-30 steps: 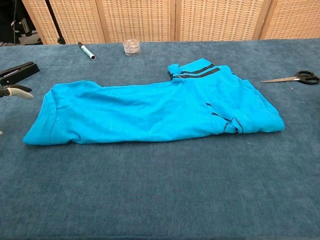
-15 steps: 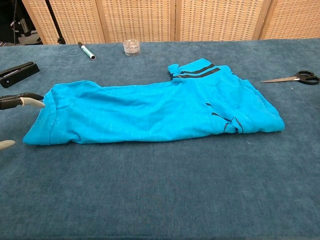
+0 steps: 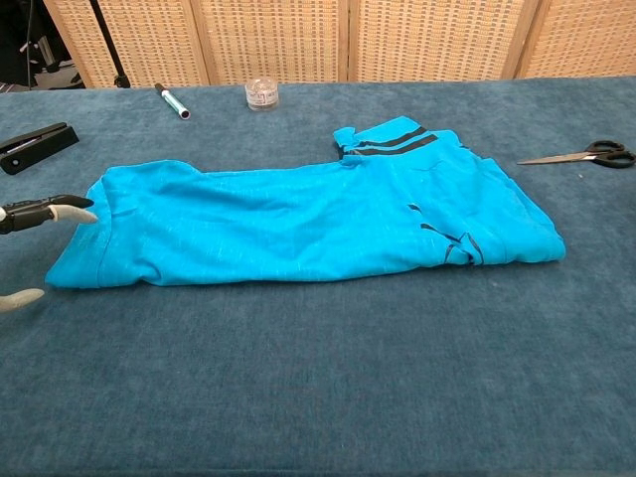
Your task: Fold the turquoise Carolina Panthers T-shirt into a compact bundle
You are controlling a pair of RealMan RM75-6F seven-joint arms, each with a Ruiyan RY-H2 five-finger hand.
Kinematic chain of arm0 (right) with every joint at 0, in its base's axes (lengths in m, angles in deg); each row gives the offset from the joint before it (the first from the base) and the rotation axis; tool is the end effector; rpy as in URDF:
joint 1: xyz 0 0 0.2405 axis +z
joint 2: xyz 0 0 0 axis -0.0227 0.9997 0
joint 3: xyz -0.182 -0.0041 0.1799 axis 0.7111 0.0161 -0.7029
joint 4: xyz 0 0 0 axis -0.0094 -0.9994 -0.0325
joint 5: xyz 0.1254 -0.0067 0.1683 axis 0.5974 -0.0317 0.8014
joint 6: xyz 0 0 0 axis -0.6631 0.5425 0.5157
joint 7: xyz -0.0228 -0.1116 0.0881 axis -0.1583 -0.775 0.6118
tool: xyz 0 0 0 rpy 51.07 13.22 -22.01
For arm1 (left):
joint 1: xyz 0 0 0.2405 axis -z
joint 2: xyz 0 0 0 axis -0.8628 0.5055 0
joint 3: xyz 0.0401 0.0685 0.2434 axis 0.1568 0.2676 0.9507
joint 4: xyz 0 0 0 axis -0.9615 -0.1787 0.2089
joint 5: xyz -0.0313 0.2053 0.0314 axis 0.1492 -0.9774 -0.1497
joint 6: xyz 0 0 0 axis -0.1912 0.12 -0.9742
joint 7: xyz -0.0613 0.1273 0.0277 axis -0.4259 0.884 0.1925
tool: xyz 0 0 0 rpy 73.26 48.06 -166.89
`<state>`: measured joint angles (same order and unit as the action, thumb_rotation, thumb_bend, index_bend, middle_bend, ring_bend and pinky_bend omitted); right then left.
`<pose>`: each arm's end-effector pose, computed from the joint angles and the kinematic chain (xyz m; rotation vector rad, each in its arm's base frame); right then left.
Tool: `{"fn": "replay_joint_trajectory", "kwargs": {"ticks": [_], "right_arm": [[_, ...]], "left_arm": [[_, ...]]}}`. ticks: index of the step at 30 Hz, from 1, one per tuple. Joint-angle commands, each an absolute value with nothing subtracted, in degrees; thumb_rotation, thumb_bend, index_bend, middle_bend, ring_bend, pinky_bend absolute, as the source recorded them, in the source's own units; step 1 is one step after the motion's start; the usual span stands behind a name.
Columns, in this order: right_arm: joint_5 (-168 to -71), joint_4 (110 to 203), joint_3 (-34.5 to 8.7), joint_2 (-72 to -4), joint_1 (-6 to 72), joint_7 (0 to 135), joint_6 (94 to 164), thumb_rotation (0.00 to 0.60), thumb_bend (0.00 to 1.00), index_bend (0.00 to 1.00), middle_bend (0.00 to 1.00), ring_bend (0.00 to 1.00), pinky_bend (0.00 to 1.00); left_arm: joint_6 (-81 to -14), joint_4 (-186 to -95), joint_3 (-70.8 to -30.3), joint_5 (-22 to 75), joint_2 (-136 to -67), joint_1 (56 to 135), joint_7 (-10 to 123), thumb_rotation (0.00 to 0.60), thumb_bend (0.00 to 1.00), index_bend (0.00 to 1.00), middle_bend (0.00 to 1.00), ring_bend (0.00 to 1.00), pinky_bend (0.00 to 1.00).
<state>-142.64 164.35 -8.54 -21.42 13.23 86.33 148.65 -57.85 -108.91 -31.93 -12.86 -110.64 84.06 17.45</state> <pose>-0.3005 -0.2484 0.1668 1.3781 -0.9569 1.2253 -0.3368 0.2644 0.0175 -1.9539 -1.1104 -1.0303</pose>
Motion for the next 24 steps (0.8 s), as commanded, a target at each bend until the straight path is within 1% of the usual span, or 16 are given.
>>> {"fn": "replay_joint_trajectory", "kwargs": {"ticks": [1,5,12,18,21,24], "right_arm": [[-142.8,164.2,-8.7,-21.5,13.1,86.5,148.8,0.600,0.00,0.00,0.00,0.00,0.00],[-142.9,164.1,-8.8,-21.5,13.0,86.9,148.7,0.600,0.00,0.00,0.00,0.00,0.00],[-142.9,164.0,-9.1,-21.5,12.9,87.1,148.6,0.600,0.00,0.00,0.00,0.00,0.00],[-143.0,163.8,-9.3,-21.5,12.8,87.1,148.5,0.600,0.00,0.00,0.00,0.00,0.00],[-143.0,163.8,-9.3,-21.6,12.8,87.1,148.3,0.600,0.00,0.00,0.00,0.00,0.00],[-142.9,163.7,-9.4,-21.6,12.8,86.9,148.3,0.600,0.00,0.00,0.00,0.00,0.00]], "left_arm": [[-57.8,-107.8,-32.2,-12.5,-111.8,84.1,17.4,0.600,0.36,0.04,0.00,0.00,0.00],[-57.7,-105.3,-32.5,-12.3,-113.8,84.2,18.0,0.600,0.36,0.09,0.00,0.00,0.00],[-57.0,-103.0,-32.7,-12.0,-116.1,84.8,17.5,0.600,0.36,0.11,0.00,0.00,0.00],[-56.8,-101.2,-33.5,-11.1,-117.8,84.9,17.8,0.600,0.37,0.17,0.00,0.00,0.00],[-56.8,-100.3,-33.6,-11.0,-118.5,85.0,17.4,0.600,0.38,0.22,0.00,0.00,0.00],[-56.8,-99.5,-33.5,-10.9,-119.0,85.0,17.1,0.600,0.39,0.31,0.00,0.00,0.00]]}}
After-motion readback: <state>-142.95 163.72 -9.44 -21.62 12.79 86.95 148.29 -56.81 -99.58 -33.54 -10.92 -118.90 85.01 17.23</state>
